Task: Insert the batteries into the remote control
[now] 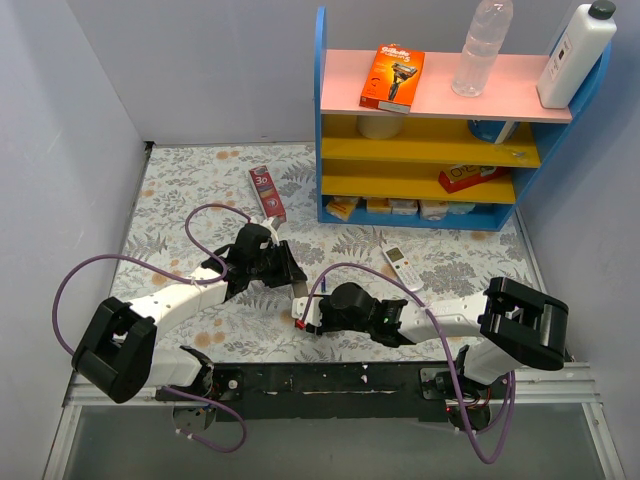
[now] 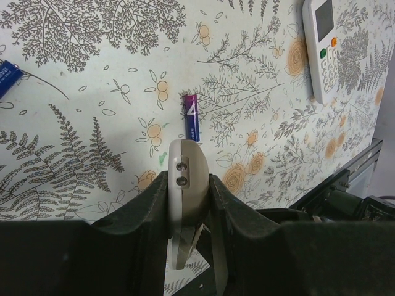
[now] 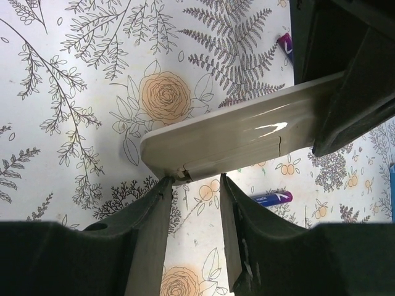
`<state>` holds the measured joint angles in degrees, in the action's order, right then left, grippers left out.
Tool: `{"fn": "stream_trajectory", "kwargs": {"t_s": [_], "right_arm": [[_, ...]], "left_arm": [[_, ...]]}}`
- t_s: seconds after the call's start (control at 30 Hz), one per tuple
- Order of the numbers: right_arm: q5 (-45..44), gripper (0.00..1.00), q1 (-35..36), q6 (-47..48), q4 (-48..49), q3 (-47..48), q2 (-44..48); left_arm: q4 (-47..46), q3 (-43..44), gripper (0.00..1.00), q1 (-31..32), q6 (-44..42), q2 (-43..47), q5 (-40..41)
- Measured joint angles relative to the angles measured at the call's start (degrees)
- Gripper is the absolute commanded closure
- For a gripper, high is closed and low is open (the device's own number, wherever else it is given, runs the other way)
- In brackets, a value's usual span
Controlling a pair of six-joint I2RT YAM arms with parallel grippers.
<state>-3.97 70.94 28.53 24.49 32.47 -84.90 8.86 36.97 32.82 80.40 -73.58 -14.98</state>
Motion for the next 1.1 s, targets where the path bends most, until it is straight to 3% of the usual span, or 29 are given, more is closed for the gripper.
{"fn": "stream_trajectory", "kwargs": {"t_s": [0.8, 1.1], "right_arm": [[-1.25, 0.67, -0.11, 0.37, -2.47, 3.58, -2.60], [-0.31, 0.63, -0.39, 0.17, -3.61, 4.42, -2.84]], "left_arm": [[0.09, 0.17, 1.00, 0.63, -3.13, 1.16, 1.66], [0.17, 0.28, 1.00, 0.79, -3.10, 1.29, 2.10]]}}
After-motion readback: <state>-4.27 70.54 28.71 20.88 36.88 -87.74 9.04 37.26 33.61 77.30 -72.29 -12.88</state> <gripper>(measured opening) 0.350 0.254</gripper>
